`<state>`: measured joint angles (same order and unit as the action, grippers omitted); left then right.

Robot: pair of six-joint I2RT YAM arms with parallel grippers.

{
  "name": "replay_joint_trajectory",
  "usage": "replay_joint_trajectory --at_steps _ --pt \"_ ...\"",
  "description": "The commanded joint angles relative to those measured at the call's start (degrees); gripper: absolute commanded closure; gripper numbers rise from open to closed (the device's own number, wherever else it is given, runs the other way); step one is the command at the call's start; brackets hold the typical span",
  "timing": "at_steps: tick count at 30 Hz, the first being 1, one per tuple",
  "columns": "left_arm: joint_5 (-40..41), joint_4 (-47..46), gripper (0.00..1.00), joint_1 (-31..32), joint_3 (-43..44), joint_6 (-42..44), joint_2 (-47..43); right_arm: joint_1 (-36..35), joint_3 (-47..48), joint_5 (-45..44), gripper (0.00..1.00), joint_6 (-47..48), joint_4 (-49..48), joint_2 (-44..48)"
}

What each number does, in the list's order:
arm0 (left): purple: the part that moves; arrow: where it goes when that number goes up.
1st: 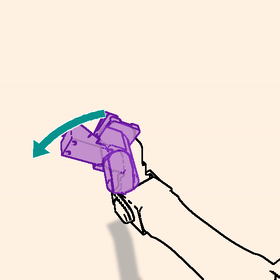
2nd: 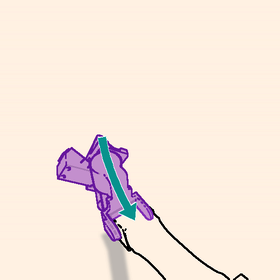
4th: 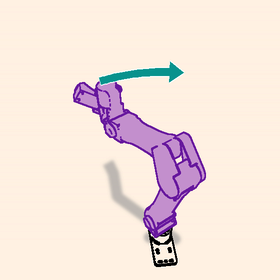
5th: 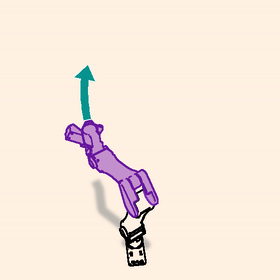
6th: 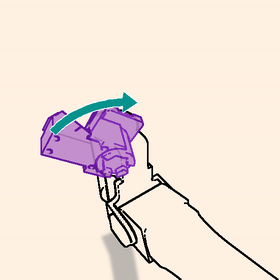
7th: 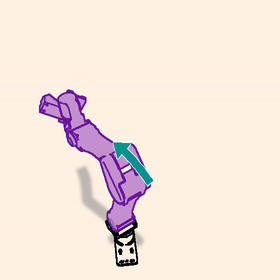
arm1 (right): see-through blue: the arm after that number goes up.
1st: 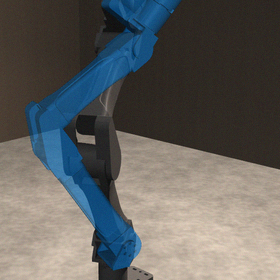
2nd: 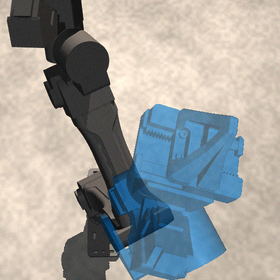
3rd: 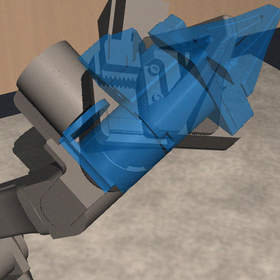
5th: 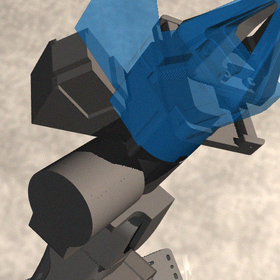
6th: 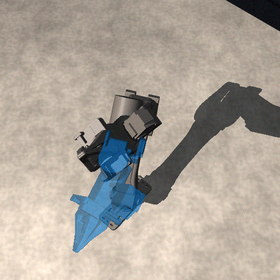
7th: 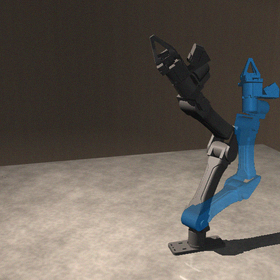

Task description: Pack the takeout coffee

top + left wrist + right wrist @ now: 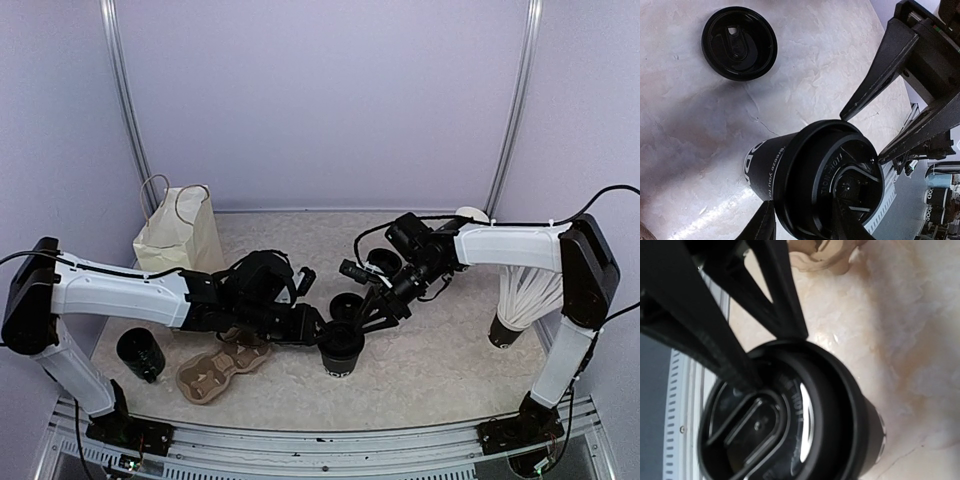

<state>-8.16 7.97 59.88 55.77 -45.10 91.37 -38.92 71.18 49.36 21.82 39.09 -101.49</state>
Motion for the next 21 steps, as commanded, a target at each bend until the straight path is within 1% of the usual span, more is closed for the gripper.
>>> replay_joint_trajectory --at_steps 1,4,7,10,14,17,21 --pt "3.0 10.4 0.62 0.7 -2.1 2.5 4.8 -2.1 -1.9 -7.4 0.61 1.0 1.9 -2.1" --pt "4.9 10.4 0.60 0.9 0.4 3.6 3.2 -1.5 -0.9 -5.4 0.57 1.9 3.0 -0.2" --pt "6.9 10.8 0.55 1.1 2.8 5.0 1.7 -0.8 0.4 -2.8 0.51 3.3 4.4 1.9" --pt "7.7 9.3 0.50 1.6 5.2 8.3 -0.2 -0.5 1.8 -1.6 0.45 5.3 5.9 4.1" --pt "8.0 8.5 0.46 1.7 9.1 11.9 -1.7 -0.4 3.2 -1.9 0.40 6.8 7.0 6.3" --pt "10.9 10.0 0.43 1.7 12.6 16.0 -2.1 -0.4 3.6 -2.8 0.38 9.9 7.8 7.7" --pt "17.6 14.3 0.38 0.1 19.6 21.9 -2.1 -0.5 2.0 -5.5 0.30 16.3 4.9 11.2"
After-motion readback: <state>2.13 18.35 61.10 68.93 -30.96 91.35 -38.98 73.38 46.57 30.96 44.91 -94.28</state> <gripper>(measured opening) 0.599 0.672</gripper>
